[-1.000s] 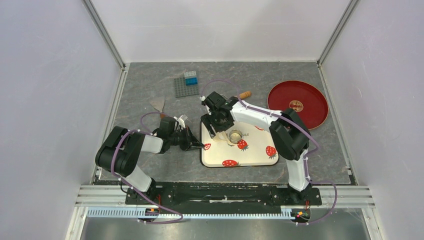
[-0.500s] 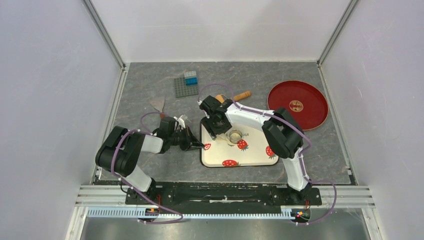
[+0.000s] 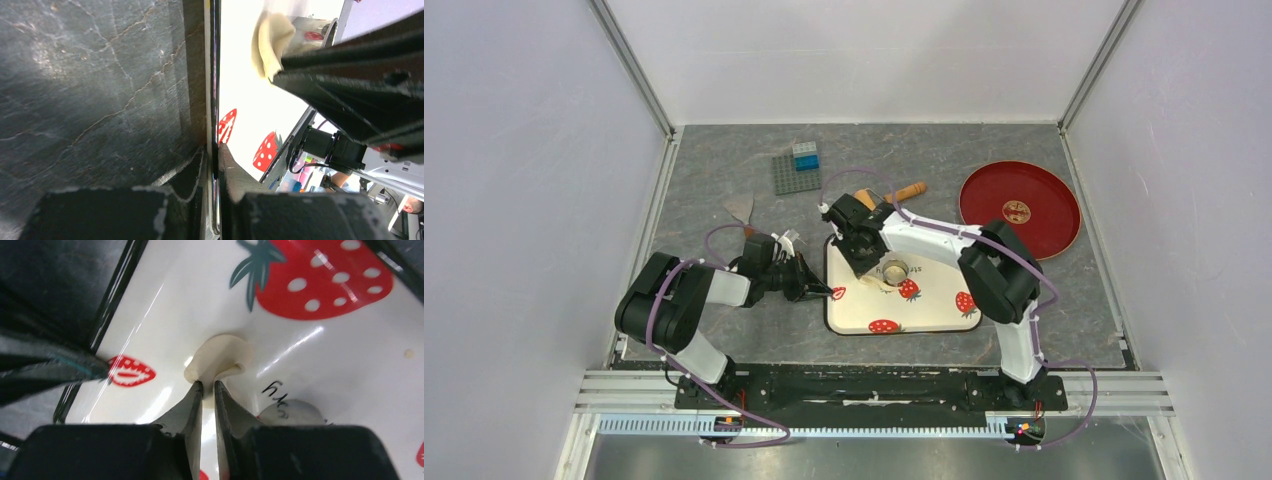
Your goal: Roll out the dumpling wrappers from the dough
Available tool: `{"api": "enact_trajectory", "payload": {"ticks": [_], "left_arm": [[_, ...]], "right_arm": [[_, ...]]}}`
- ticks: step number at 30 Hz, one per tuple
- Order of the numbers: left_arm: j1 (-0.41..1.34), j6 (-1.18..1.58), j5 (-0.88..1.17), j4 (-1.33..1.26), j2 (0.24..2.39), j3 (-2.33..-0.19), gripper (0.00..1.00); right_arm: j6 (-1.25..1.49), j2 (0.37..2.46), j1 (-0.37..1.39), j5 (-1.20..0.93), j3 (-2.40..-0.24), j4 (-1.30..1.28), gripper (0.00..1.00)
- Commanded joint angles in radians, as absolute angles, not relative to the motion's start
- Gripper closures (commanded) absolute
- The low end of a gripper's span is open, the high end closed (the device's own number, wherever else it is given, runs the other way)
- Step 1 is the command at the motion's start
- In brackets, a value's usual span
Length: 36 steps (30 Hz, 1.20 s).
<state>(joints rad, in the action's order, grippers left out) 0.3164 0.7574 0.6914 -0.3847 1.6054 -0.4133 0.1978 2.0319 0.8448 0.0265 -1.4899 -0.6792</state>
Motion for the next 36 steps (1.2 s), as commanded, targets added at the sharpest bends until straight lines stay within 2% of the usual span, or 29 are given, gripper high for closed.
{"api": "enact_trajectory", "payload": {"ticks": [1,10,18,26,36], "left_arm": [[0.322,0.736,0.566,-0.321,1.649,-0.381,0.98],[0.321,0.738,0.569,-0.325,1.651,-0.379,0.98],[0.322,0.738,0.569,-0.328,1.653,-0.379,0.98],[0.322,0.739,0.570,-0.330,1.653,-0.378,0.98],[0.322,0.739,0.570,-0.333,1.651,-0.377,0.98]], "right_arm": [[0.220,1.905,0.874,-0.052,-1.427,-0.663,0.88],[0.267,1.647,0.876,-0.081,-1.289,-0.632,0.92],[0.266,1.538,0.832,-0.062,-1.368,-0.700,0.92],[0.219,1.528,0.676,-0.118,-1.449,-0.734,0.92],[0.132,1.553,0.433,-0.106,-1.430,-0.736,0.94]]}}
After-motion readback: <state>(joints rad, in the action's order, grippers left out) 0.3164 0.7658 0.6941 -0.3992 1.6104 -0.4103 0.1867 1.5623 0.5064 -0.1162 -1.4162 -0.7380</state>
